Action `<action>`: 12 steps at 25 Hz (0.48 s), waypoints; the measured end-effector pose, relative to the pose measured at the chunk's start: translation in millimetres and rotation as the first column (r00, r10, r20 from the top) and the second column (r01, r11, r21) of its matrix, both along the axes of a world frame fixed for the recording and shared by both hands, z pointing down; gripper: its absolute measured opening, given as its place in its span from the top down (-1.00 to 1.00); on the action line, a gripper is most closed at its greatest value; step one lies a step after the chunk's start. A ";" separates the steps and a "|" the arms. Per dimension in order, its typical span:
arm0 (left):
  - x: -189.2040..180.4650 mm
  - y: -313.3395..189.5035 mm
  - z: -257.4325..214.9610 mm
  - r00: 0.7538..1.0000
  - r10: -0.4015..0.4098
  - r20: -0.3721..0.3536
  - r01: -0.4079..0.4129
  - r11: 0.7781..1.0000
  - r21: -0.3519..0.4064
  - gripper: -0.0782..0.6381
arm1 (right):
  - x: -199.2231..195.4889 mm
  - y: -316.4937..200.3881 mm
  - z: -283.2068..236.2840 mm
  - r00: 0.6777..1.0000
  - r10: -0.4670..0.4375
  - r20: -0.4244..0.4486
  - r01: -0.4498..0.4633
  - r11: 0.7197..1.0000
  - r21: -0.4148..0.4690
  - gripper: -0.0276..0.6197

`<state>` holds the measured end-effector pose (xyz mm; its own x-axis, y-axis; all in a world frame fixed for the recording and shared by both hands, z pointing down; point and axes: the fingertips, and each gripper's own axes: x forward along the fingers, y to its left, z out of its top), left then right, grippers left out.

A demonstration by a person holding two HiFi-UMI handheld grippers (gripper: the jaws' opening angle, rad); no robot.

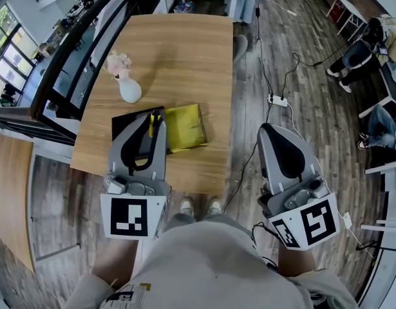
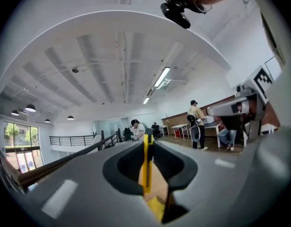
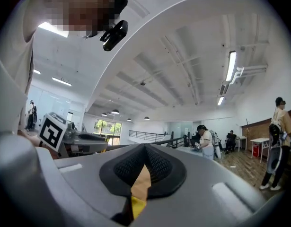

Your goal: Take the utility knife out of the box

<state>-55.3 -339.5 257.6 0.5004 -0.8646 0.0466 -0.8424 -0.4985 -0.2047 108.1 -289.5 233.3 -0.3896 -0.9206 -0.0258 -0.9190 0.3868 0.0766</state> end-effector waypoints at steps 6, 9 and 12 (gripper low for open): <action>-2.4 12.7 24.8 1.000 0.008 -0.004 -0.009 0.998 -0.068 0.62 | -2.8 11.8 14.6 1.000 -0.009 -0.007 0.009 1.000 -0.013 0.91; -2.8 14.2 28.4 1.000 0.020 -0.011 -0.021 0.997 -0.076 0.62 | -5.8 14.2 21.1 1.000 -0.012 -0.001 0.012 0.999 -0.030 0.91; -1.9 15.5 27.7 0.999 0.036 -0.015 -0.037 0.996 -0.077 0.62 | -7.3 15.6 22.2 1.000 -0.003 -0.008 0.003 1.000 -0.030 0.91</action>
<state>-57.3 -324.0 285.3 0.5327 -0.8397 0.1059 -0.8257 -0.5431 -0.1526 100.8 -273.9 255.5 -0.3922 -0.9199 0.0053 -0.9174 0.3915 0.0718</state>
